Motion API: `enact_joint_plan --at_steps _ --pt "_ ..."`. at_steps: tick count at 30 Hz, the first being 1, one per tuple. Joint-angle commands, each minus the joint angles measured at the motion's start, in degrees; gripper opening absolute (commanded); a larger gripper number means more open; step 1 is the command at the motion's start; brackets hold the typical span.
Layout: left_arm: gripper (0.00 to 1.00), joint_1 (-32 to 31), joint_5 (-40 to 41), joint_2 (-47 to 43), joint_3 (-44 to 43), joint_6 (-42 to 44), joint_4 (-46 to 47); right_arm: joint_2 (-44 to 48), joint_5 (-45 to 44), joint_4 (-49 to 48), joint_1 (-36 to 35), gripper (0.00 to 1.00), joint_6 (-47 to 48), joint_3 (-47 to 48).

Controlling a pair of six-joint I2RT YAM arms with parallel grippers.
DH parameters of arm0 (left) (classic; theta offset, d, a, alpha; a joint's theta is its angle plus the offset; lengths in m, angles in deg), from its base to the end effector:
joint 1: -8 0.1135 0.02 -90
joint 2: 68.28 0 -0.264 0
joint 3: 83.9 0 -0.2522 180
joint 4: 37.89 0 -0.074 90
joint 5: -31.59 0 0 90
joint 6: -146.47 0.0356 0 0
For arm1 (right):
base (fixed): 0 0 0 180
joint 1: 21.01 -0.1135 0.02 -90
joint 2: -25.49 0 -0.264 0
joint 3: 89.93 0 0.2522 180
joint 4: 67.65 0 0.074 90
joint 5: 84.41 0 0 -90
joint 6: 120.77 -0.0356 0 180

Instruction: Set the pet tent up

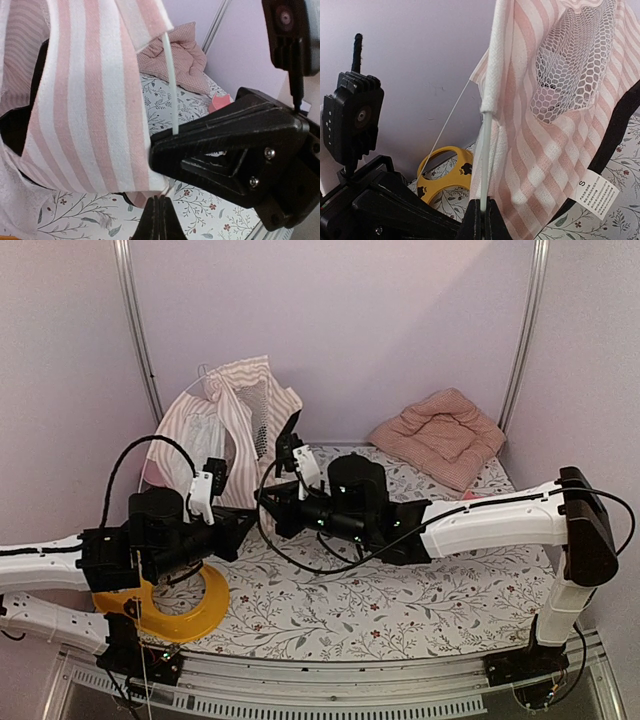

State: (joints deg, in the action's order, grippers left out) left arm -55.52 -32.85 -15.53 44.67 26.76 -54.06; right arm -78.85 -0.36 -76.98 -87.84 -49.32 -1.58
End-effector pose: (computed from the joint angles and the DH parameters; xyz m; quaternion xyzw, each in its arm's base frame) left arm 0.1090 -0.1843 0.2859 0.1035 0.7905 -0.2966 0.5258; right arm 0.1751 0.3998 0.2871 -0.2736 0.6949 0.4217 0.5143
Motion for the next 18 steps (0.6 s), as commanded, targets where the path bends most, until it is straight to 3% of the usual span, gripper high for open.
enact_joint_plan --at_steps 1,7,12,17,18 --pt "0.0 4.7 0.5 -2.3 -5.3 -1.8 3.1 -1.9 -3.7 2.1 0.3 0.0 4.1 -3.8" --pt "0.0 7.6 -6.6 -0.8 -7.3 -0.6 7.2 -4.6 -1.9 5.1 -0.1 0.0 4.9 -2.2" --pt "0.0 7.7 -12.7 2.8 -8.0 1.0 10.2 -3.6 1.6 7.9 4.7 0.0 -3.5 -4.5" --pt "0.0 7.8 -16.3 8.6 -9.8 2.1 10.8 -0.6 2.3 12.8 7.5 0.0 -4.1 -7.0" --pt "0.06 7.9 -17.1 9.5 -9.9 2.3 11.2 -0.1 2.9 13.6 8.1 0.0 -4.3 -7.5"
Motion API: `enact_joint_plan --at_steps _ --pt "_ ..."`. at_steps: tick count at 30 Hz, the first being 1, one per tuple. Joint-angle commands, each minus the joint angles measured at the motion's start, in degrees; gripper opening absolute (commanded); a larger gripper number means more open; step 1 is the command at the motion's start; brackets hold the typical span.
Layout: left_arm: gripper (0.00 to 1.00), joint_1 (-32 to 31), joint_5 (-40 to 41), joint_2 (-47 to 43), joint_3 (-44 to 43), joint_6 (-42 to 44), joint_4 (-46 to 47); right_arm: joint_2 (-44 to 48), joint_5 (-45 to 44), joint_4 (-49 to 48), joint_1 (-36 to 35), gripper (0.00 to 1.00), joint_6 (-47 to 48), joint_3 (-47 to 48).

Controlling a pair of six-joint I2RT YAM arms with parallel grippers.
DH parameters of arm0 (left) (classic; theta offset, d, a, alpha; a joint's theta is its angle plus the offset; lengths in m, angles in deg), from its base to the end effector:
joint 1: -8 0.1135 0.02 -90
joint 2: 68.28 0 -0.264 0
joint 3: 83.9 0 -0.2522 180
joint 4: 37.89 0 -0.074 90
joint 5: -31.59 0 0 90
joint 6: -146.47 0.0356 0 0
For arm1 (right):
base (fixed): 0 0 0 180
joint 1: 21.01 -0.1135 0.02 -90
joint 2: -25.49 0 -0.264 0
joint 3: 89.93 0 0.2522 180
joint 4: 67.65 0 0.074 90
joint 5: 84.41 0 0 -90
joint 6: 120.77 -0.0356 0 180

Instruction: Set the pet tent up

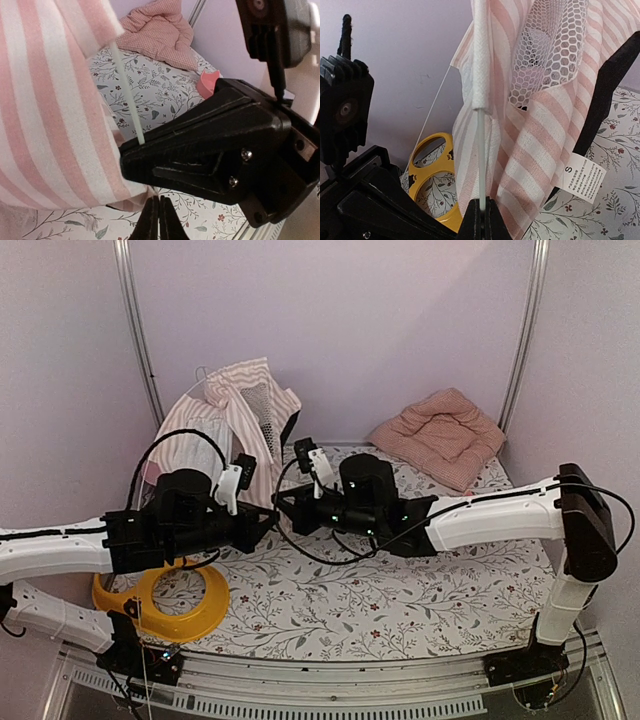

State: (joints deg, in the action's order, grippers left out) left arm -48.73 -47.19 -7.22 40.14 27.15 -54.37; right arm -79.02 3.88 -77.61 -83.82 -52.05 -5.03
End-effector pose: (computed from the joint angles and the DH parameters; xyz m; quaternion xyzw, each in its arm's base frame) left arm 0.1401 -0.2008 0.2821 0.1416 0.8126 -0.3227 0.4642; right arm 0.1982 0.3836 0.2661 -0.2619 0.7178 0.4235 0.4867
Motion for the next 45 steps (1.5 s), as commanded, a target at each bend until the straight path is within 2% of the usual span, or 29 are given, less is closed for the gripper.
enact_joint_plan --at_steps 1,3,6,10,13,21,25,28,32,41,45 --pt "0.17 1.0 -3.2 1.9 -5.6 2.0 12.0 0.5 -1.1 15.1 4.7 0.0 -1.7 -4.6" --pt "0.32 1.0 -3.7 2.2 -5.6 2.4 13.0 1.6 -0.9 16.3 6.0 0.0 -2.2 -5.9" --pt "0.42 1.0 -4.5 2.0 -6.2 3.1 13.3 2.7 -0.9 18.7 8.6 0.0 -2.8 -7.3" --pt "0.44 1.1 -4.9 0.8 -8.3 4.3 10.9 4.3 -0.6 20.2 12.5 0.0 -2.9 -9.3" --pt "0.44 1.1 -1.9 -2.4 -9.0 4.9 7.7 4.4 -2.3 23.0 14.6 0.0 -1.7 -9.0" --pt "0.47 2.3 19.0 -13.3 -9.0 3.2 -9.6 5.1 -7.8 25.3 19.8 0.0 2.1 -10.0" --pt "0.51 2.8 25.9 -17.2 -7.8 0.2 -17.6 4.6 -15.3 27.0 20.4 0.0 6.3 -9.2" --pt "0.52 2.9 28.7 -18.9 -7.2 -2.2 -23.2 5.1 -17.5 26.6 22.0 0.0 8.5 -9.8" --pt "0.55 3.0 27.3 -19.6 -6.5 -2.8 -27.5 6.3 -18.3 24.6 23.8 0.0 10.5 -10.6" --pt "0.53 3.1 9.1 -19.2 -2.3 -5.0 -34.8 5.9 -18.3 22.9 25.6 0.0 13.3 -9.9" --pt "0.51 3.0 4.7 -21.3 0.2 -6.4 -36.2 5.9 -17.8 22.7 26.2 0.0 13.4 -10.0"
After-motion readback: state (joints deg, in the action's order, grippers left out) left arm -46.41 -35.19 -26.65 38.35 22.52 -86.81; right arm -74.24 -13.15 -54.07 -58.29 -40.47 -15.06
